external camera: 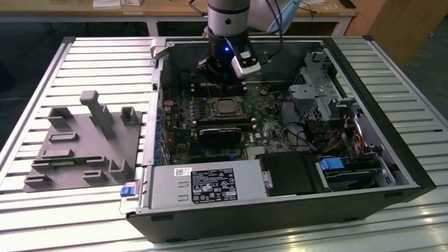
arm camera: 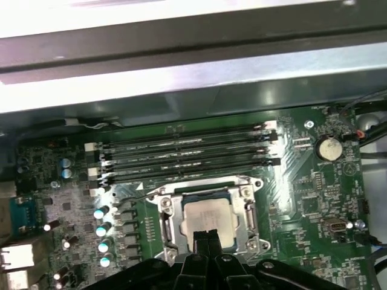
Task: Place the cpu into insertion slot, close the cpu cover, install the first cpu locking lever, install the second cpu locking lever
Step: 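Install the first cpu locking lever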
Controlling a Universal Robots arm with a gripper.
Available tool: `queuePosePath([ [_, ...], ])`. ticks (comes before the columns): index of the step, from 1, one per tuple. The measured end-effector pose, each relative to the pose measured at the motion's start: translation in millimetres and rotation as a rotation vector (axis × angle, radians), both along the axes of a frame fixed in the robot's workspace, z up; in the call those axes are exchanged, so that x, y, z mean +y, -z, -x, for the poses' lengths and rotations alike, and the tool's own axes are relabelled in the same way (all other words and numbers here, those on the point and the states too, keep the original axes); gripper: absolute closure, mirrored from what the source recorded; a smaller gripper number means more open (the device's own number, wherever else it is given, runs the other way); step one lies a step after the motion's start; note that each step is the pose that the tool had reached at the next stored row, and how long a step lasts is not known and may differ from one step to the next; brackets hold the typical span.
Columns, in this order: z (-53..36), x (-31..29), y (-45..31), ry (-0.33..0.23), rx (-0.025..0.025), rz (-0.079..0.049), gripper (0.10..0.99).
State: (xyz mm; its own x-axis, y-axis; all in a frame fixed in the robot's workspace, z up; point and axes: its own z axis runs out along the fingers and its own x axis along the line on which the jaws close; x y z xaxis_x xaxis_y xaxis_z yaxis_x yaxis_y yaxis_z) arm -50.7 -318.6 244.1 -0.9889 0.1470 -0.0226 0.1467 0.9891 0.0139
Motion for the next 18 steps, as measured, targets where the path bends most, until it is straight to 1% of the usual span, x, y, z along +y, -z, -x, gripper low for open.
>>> queuePosePath([
  [12,25.9,0.0,0.0,0.000,-0.0042,0.000,0.984],
  [18,34.8,0.0,0.0,0.000,-0.0050,0.000,0.984],
])
